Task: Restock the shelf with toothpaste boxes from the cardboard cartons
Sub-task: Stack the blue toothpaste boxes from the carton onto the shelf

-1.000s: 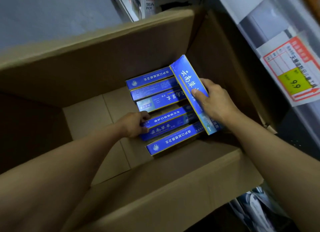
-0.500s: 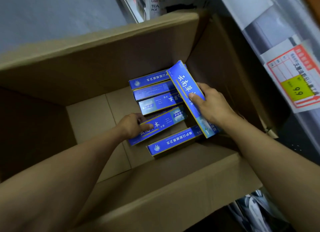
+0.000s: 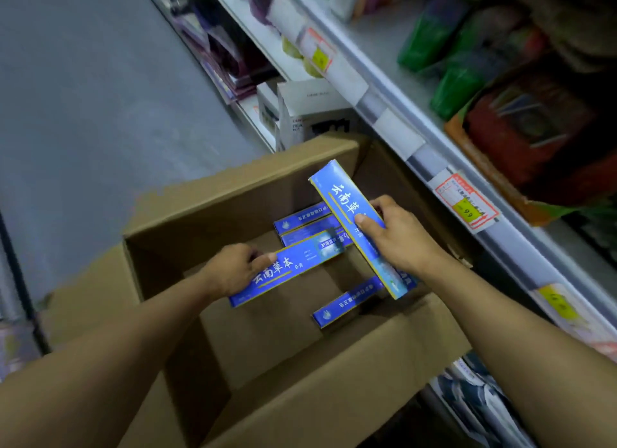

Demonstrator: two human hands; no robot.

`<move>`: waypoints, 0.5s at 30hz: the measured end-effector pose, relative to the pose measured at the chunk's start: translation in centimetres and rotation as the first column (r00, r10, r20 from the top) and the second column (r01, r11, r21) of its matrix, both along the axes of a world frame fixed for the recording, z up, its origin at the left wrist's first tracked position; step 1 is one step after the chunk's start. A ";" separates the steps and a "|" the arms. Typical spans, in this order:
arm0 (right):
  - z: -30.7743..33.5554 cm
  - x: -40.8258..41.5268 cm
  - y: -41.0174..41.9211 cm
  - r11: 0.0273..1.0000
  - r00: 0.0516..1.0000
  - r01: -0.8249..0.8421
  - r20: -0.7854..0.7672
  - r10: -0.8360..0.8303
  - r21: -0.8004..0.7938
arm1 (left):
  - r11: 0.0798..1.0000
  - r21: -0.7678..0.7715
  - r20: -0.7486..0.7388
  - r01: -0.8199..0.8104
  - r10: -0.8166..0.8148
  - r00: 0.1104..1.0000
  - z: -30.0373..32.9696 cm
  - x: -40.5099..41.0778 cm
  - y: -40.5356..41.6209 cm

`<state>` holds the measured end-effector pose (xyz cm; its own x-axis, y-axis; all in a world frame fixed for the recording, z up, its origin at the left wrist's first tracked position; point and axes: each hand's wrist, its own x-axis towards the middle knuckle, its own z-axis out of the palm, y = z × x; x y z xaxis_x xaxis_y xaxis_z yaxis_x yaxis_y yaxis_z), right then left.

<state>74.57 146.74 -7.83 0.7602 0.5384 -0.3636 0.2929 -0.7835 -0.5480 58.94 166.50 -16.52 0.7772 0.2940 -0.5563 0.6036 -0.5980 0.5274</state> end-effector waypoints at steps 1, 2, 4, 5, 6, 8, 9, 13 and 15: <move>1.5 -0.7 0.0 1.000 1.000 0.007 0.023 -0.007 0.006 | 1.000 0.009 0.037 0.006 -0.006 0.999 1.4 -0.4 0.4; 3.0 -1.2 -0.1 1.000 0.999 0.013 0.049 -0.014 0.014 | 1.000 0.010 0.072 0.009 -0.010 0.997 2.8 -0.7 0.8; 6.1 -2.3 -0.4 0.999 0.994 0.032 0.105 -0.036 0.039 | 0.999 0.013 0.136 0.031 -0.032 0.990 5.6 -1.3 1.6; 7.7 -2.9 -0.5 0.998 0.990 0.044 0.132 -0.051 0.051 | 0.999 0.019 0.165 0.048 -0.050 0.985 7.1 -1.6 1.9; 9.3 -3.3 -0.7 0.997 0.985 0.055 0.160 -0.063 0.057 | 0.998 0.022 0.195 0.065 -0.068 0.978 8.5 -1.8 2.1; 12.6 -4.2 -1.1 0.996 0.972 0.073 0.221 -0.082 0.051 | 0.994 0.029 0.252 0.102 -0.106 0.962 11.5 -1.8 2.5; 14.3 -4.6 -1.4 0.995 0.964 0.083 0.248 -0.092 0.049 | 0.992 0.037 0.276 0.122 -0.127 0.953 13.0 -1.7 2.6; 20.6 -6.3 -3.2 0.989 0.932 0.122 0.332 -0.143 0.083 | 0.977 0.072 0.362 0.201 -0.213 0.907 18.6 -1.0 2.5; 23.6 -7.1 -4.3 0.987 0.910 0.140 0.383 -0.160 0.080 | 0.969 0.080 0.406 0.232 -0.245 0.880 21.5 -0.4 2.0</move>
<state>67.43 142.41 15.75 0.9092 0.4163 -0.0004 0.3706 -0.8098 -0.4548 58.54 168.52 4.93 0.9826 0.0815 -0.1669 0.1743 -0.7149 0.6772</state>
